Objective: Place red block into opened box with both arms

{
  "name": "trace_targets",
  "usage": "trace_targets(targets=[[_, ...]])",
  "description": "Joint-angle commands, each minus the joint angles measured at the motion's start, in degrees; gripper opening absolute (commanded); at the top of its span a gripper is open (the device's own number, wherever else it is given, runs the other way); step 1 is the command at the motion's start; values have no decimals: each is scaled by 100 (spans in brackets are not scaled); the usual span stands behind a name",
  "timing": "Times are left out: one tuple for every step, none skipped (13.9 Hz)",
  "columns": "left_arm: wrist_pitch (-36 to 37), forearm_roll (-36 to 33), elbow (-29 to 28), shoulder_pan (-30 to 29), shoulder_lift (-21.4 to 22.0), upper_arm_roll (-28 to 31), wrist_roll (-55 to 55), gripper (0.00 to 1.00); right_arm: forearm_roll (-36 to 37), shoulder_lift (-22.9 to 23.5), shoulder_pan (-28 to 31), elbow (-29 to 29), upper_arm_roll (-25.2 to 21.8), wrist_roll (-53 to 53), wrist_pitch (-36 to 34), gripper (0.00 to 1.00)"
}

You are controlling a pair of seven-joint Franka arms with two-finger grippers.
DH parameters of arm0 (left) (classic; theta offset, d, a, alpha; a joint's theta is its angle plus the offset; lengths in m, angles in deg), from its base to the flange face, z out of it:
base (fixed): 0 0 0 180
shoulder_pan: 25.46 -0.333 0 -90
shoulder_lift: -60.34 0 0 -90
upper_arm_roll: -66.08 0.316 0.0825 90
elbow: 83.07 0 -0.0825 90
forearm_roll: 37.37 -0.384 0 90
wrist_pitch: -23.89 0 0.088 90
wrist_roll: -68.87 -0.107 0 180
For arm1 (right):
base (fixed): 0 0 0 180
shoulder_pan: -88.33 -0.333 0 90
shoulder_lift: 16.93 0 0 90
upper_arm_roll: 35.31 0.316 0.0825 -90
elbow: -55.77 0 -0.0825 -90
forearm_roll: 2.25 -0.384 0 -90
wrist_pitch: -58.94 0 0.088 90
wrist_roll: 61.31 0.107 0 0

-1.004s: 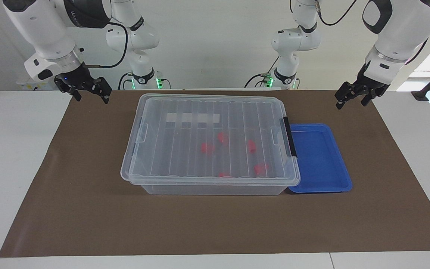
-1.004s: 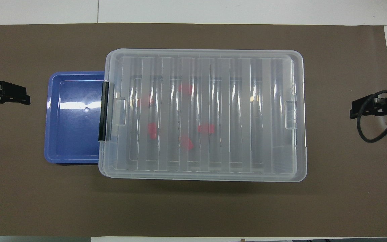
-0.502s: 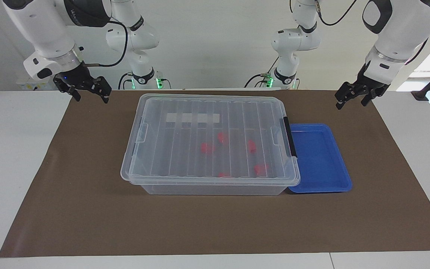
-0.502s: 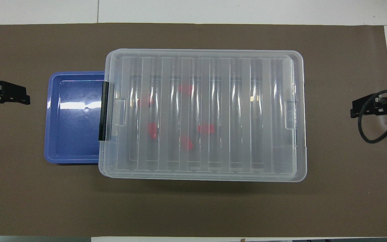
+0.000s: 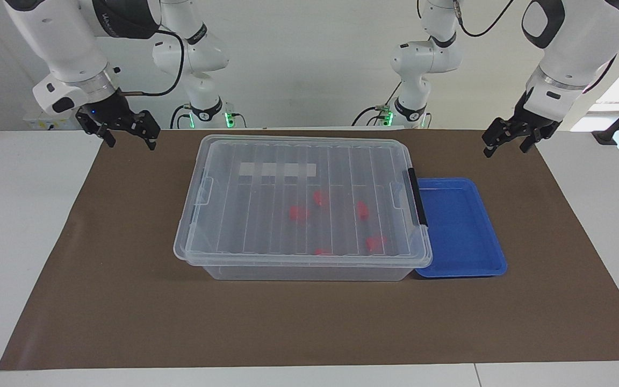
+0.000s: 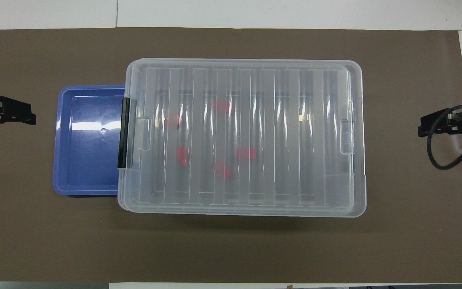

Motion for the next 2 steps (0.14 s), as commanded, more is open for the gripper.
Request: trace_targets(targets=[[-96, -25, -167, -77, 151, -37, -50, 100, -125, -11, 26, -8, 2, -152, 62, 100], [-96, -25, -167, -77, 151, -37, -41, 100, -125, -11, 26, -8, 2, -152, 62, 100]])
